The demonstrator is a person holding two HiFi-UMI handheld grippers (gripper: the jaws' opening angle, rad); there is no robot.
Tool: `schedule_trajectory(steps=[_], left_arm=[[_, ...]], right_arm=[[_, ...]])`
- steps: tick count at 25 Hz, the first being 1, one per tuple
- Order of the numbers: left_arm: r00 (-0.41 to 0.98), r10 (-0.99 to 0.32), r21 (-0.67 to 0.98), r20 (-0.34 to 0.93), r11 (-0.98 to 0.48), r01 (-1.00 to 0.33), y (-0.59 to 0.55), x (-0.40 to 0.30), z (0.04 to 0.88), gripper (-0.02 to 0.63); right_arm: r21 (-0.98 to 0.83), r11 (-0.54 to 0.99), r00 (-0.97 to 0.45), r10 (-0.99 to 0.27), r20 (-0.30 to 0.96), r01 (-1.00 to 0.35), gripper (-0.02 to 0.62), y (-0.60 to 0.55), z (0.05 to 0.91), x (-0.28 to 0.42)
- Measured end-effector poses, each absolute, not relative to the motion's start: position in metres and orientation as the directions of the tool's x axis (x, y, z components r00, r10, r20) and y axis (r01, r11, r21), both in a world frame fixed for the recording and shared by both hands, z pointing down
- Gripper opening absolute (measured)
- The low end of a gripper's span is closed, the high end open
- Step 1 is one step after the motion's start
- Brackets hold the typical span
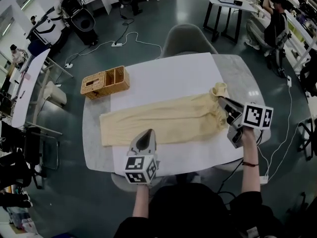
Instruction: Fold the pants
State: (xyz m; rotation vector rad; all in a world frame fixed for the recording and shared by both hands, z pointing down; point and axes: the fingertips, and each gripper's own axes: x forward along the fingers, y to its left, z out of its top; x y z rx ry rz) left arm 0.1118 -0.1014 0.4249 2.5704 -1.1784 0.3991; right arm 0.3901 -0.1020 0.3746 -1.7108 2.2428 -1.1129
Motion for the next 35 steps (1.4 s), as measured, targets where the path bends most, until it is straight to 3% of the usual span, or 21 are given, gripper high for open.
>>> schedule_trajectory(steps=[18, 35], left_arm=[[0.618, -0.702, 0.155, 0.354, -0.607, -0.779, -0.112, 0.034, 0.429, 0.008], [0.595, -0.723, 0.166, 0.352, -0.577, -0.800, -0.122, -0.035, 0.436, 0.008]], right_arm=[[-0.572, 0.151, -0.389, -0.864, 0.320, -0.807, 0.041, -0.119, 0.363, 0.297], [-0.592, 0.269, -0.470, -0.856, 0.215, -0.760, 0.041, -0.150, 0.345, 0.209]])
